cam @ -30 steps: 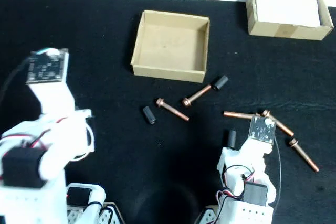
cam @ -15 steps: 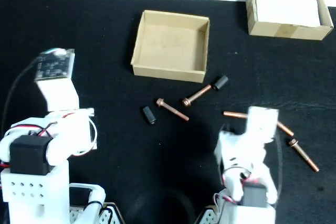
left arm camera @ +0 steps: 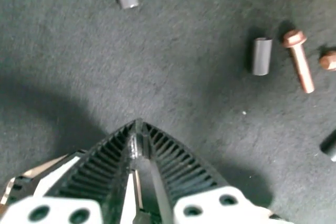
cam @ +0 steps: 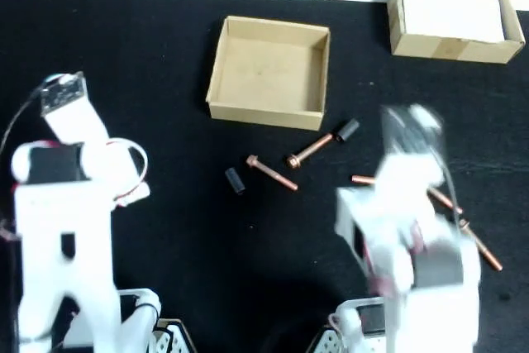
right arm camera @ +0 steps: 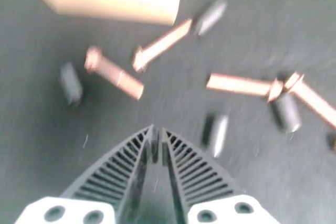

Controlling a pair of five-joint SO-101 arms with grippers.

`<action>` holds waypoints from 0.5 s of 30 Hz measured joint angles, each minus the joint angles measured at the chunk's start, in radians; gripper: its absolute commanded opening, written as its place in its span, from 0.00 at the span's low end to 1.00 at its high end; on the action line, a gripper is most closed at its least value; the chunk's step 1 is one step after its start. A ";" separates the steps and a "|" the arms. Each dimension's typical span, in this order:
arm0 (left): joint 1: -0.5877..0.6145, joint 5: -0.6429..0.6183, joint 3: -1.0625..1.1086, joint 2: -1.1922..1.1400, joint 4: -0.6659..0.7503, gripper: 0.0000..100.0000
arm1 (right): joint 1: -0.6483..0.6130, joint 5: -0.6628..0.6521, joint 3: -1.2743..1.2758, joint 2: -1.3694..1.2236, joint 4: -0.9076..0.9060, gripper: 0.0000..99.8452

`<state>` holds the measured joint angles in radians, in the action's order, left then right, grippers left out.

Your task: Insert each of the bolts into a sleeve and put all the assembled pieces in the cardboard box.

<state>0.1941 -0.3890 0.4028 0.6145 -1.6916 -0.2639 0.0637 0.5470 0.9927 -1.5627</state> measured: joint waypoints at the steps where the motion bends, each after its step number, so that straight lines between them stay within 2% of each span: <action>1: 0.000 0.000 0.000 -0.017 0.017 0.01 | -0.035 0.000 -0.068 -0.072 -0.048 0.06; 5: 0.008 0.000 0.000 -0.052 0.046 0.01 | -0.196 0.000 -0.302 -0.308 -0.155 0.14; 7: 0.029 0.000 0.000 -0.074 0.058 0.01 | -0.249 0.000 -0.347 -0.373 -0.167 0.14; 15: 0.101 0.000 0.055 -0.226 0.091 0.01 | -0.333 0.000 -0.364 -0.637 -0.071 0.14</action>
<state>0.2954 -0.3890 0.4580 0.3890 -1.6011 -0.5969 0.0637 0.1834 0.3560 -1.6333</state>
